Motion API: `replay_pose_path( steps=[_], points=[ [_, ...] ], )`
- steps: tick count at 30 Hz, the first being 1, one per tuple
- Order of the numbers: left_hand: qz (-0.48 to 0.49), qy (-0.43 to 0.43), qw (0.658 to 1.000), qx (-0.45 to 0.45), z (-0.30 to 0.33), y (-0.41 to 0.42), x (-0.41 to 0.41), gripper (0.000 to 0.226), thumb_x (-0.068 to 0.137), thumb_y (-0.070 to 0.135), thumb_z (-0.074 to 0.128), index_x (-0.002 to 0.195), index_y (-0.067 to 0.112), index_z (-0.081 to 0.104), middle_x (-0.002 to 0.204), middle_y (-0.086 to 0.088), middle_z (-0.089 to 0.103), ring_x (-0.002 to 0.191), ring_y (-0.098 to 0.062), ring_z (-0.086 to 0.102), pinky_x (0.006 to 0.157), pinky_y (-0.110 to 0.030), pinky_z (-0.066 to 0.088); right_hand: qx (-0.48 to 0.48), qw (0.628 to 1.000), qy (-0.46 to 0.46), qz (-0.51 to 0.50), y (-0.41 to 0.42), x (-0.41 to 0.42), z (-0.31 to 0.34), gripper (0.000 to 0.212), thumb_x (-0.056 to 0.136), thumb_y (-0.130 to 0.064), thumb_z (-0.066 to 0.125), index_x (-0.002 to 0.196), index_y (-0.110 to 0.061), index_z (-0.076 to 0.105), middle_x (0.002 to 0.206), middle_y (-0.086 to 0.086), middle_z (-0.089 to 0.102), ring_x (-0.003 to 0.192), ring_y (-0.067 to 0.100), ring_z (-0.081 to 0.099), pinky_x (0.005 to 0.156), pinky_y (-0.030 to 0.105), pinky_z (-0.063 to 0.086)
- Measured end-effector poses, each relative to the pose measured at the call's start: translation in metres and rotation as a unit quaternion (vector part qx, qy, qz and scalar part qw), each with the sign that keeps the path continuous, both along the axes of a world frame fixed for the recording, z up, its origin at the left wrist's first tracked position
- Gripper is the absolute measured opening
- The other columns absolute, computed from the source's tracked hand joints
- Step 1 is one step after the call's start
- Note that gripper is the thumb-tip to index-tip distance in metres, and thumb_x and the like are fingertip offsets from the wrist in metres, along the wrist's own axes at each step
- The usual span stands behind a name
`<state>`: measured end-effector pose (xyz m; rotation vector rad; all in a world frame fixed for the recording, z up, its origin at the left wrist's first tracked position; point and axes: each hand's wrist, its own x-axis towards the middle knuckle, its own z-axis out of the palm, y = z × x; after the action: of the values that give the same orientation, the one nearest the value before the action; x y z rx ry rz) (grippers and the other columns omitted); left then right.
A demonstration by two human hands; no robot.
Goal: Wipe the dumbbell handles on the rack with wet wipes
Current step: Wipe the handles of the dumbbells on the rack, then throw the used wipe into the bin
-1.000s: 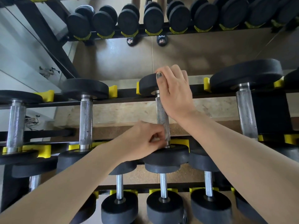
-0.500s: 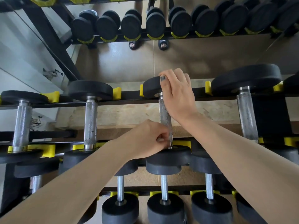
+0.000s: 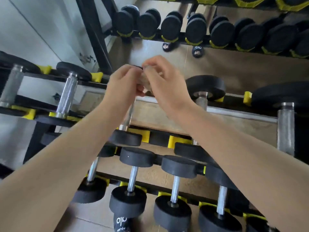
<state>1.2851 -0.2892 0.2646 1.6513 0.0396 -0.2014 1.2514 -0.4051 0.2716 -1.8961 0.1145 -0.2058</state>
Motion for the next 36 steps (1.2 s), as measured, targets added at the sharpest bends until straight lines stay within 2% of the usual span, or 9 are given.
replay_pose_path(
  steps=[5,10,14,18,22,26,29,33,36],
  points=[
    [0.077,-0.005,0.997,0.024,0.018,0.092,-0.008,0.026,0.085,0.006,0.047,0.088,0.005,0.073,0.074,-0.016,0.069,0.066,-0.021,0.064,0.067,-0.043,0.06,0.271,0.954,0.109,0.073,0.087,0.018,0.01,0.009,0.089,-0.018,0.067,0.088,-0.009,0.066,0.077,0.01,0.066,0.074,0.024,0.066,0.077,0.051,0.062],
    [0.183,-0.037,0.973,0.137,0.022,0.202,-0.048,0.026,0.085,-0.002,0.047,0.079,0.018,0.063,0.059,0.001,0.061,0.05,-0.011,0.057,0.049,-0.022,0.048,0.306,0.924,0.18,0.143,0.198,-0.004,0.0,0.017,0.09,-0.005,0.066,0.105,0.002,0.061,0.096,0.02,0.069,0.084,0.028,0.072,0.08,0.045,0.062],
    [0.268,0.006,0.957,0.107,0.013,0.311,-0.097,0.026,0.085,-0.001,0.042,0.085,0.011,0.065,0.07,-0.005,0.061,0.057,-0.013,0.055,0.054,-0.023,0.048,0.267,0.915,0.216,0.212,0.304,-0.035,-0.017,0.009,0.09,0.003,0.064,0.091,-0.005,0.058,0.101,0.022,0.067,0.09,0.026,0.07,0.078,0.038,0.062],
    [0.353,0.064,0.929,0.085,-0.02,0.418,-0.147,0.019,0.082,0.01,0.049,0.077,0.018,0.065,0.077,-0.006,0.065,0.072,-0.021,0.059,0.068,-0.035,0.05,0.197,0.913,0.241,0.264,0.404,-0.073,-0.045,0.012,0.088,0.008,0.062,0.097,-0.001,0.062,0.098,0.02,0.066,0.091,0.031,0.07,0.074,0.037,0.063],
    [0.43,0.122,0.892,0.073,-0.064,0.524,-0.215,0.017,0.089,0.006,0.046,0.086,0.012,0.062,0.088,-0.011,0.065,0.081,-0.024,0.061,0.067,-0.031,0.053,0.075,0.9,0.274,0.331,0.508,-0.124,-0.097,0.017,0.087,0.002,0.065,0.097,-0.011,0.07,0.092,0.006,0.07,0.085,0.021,0.072,0.079,0.038,0.063],
    [0.46,0.184,0.858,0.134,-0.113,0.617,-0.292,0.018,0.086,0.017,0.052,0.073,0.019,0.065,0.073,0.0,0.071,0.081,-0.028,0.071,0.088,-0.049,0.059,-0.005,0.876,0.313,0.367,0.602,-0.178,-0.149,0.01,0.07,-0.017,0.074,0.08,-0.02,0.077,0.078,-0.001,0.076,0.082,0.02,0.074,0.087,0.044,0.06],
    [0.471,0.209,0.835,0.193,-0.144,0.675,-0.343,0.021,0.084,0.027,0.05,0.07,0.018,0.062,0.071,0.0,0.071,0.081,-0.031,0.069,0.086,-0.05,0.057,-0.055,0.864,0.302,0.4,0.669,-0.212,-0.183,0.008,0.068,-0.019,0.072,0.074,-0.02,0.076,0.074,-0.003,0.076,0.08,0.018,0.073,0.085,0.042,0.06],
    [0.458,0.234,0.818,0.258,-0.178,0.726,-0.391,0.011,0.094,0.023,0.053,0.083,0.023,0.056,0.076,0.003,0.07,0.083,-0.022,0.068,0.075,-0.037,0.053,-0.101,0.856,0.256,0.438,0.736,-0.248,-0.216,0.013,0.077,-0.015,0.072,0.09,-0.016,0.069,0.081,-0.004,0.071,0.073,0.013,0.07,0.073,0.024,0.056],
    [0.451,0.254,0.817,0.255,-0.199,0.754,-0.419,0.025,0.091,0.009,0.049,0.107,0.026,0.058,0.093,0.0,0.072,0.084,-0.019,0.07,0.077,-0.035,0.055,-0.201,0.805,0.222,0.512,0.768,-0.26,-0.24,0.034,0.088,-0.021,0.064,0.122,-0.024,0.064,0.109,-0.006,0.067,0.108,0.018,0.062,0.09,0.027,0.048]
  ],
)
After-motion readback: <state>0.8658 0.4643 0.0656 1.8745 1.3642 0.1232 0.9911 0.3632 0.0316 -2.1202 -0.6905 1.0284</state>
